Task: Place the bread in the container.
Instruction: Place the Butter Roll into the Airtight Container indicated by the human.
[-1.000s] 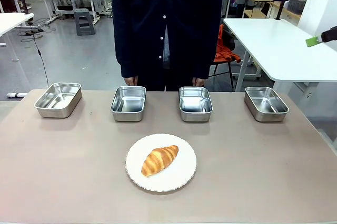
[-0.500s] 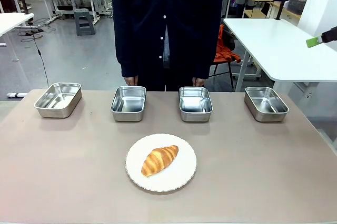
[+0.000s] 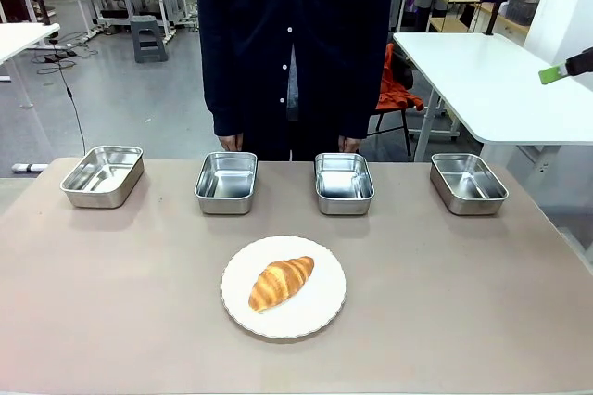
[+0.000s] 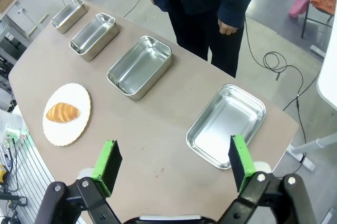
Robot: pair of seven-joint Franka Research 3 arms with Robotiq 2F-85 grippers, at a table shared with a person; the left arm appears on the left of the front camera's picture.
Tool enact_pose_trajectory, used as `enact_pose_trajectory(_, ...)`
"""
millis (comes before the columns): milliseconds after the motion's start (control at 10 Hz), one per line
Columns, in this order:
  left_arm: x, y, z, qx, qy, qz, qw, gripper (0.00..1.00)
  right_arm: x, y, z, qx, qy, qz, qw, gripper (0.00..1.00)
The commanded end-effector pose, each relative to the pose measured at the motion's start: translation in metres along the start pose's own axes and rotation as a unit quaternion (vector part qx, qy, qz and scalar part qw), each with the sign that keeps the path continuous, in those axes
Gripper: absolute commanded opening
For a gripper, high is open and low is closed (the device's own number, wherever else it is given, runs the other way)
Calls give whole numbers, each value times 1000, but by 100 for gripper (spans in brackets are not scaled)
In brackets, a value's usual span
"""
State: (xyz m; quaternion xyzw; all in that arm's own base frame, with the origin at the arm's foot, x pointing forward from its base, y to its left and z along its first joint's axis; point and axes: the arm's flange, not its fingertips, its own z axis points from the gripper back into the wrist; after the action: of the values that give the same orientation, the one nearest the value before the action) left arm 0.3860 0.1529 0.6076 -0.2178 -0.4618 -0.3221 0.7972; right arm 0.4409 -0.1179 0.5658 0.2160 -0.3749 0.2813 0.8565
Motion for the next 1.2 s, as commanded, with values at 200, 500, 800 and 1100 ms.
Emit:
enact_pose_trajectory(200, -1, 0, 2, -3, -5, -1, 1000, 100, 1, 0, -1, 3, -5, 1, 1000, 100)
enact_pose_trajectory(500, -1, 0, 2, -3, -5, -1, 1000, 100, 1, 0, -1, 3, -5, 1, 1000, 100)
enact_pose_trajectory(800, -1, 0, 2, -3, -5, -1, 1000, 100, 1, 0, -1, 3, -5, 1, 1000, 100)
enact_pose_trajectory(1100, -1, 0, 2, -3, -5, -1, 1000, 100, 1, 0, -1, 3, -5, 1, 1000, 100)
